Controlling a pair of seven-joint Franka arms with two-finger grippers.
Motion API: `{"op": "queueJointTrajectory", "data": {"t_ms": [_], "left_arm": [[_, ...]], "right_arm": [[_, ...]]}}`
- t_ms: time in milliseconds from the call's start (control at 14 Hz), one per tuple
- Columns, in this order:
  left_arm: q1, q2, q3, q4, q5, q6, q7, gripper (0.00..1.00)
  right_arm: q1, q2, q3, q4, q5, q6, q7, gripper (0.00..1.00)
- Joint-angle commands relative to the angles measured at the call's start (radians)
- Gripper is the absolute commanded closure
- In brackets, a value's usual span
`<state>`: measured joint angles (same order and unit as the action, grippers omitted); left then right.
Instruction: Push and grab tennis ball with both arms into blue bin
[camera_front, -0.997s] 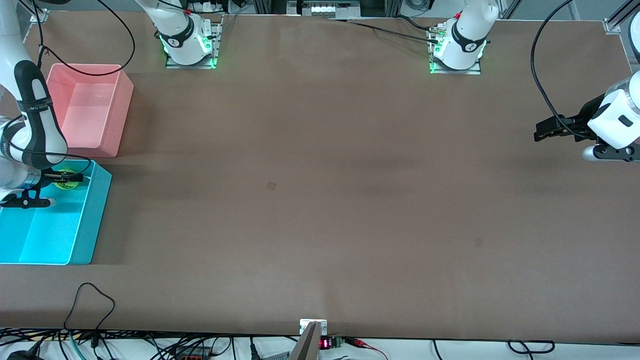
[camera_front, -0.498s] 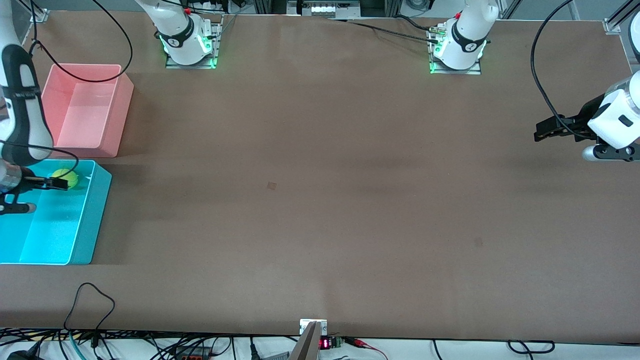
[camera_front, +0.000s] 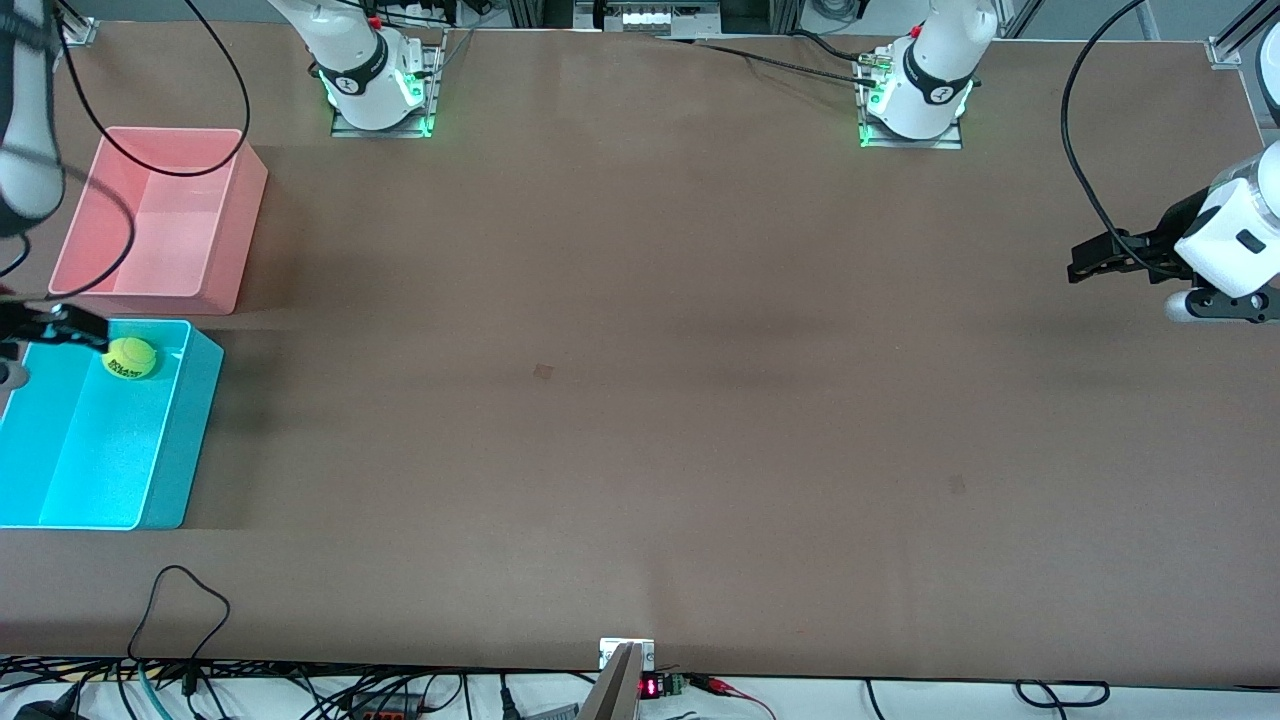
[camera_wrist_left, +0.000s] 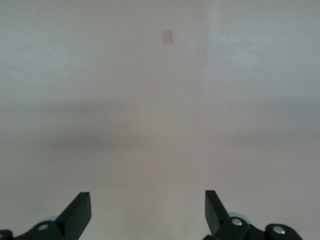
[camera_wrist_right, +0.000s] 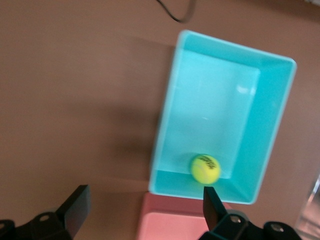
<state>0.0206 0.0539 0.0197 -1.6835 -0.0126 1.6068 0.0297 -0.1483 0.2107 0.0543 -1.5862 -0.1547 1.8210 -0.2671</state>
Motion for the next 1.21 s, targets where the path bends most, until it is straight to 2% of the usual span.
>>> {"op": "queueJointTrajectory", "data": {"t_ms": [0,214,356,498,854,1139], "left_arm": [[-0.002,-0.008,-0.001,0.008,0.005,-0.013,0.004,0.0],[-0.002,-0.008,-0.001,0.008,0.003,-0.015,0.004,0.0],[-0.001,-0.008,-0.001,0.008,0.003,-0.015,0.004,0.0],[-0.001,-0.008,-0.001,0.008,0.003,-0.015,0.004,0.0],[-0.001,-0.008,-0.001,0.008,0.002,-0.015,0.004,0.0],[-0.001,-0.008,-0.001,0.008,0.003,-0.016,0.003,0.0]], "right_arm": [[0.137,-0.086,-0.008,0.014,0.047,-0.09,0.096,0.0],[0.225,-0.123,-0.007,0.051,0.053,-0.17,0.25,0.0],[0.256,-0.151,-0.01,0.071,0.096,-0.207,0.296,0.0],[0.233,-0.156,-0.02,0.094,0.161,-0.25,0.313,0.0],[0.159,-0.156,-0.017,0.092,0.135,-0.264,0.313,0.0],[0.139,-0.157,-0.017,0.089,0.135,-0.264,0.308,0.0]]}}
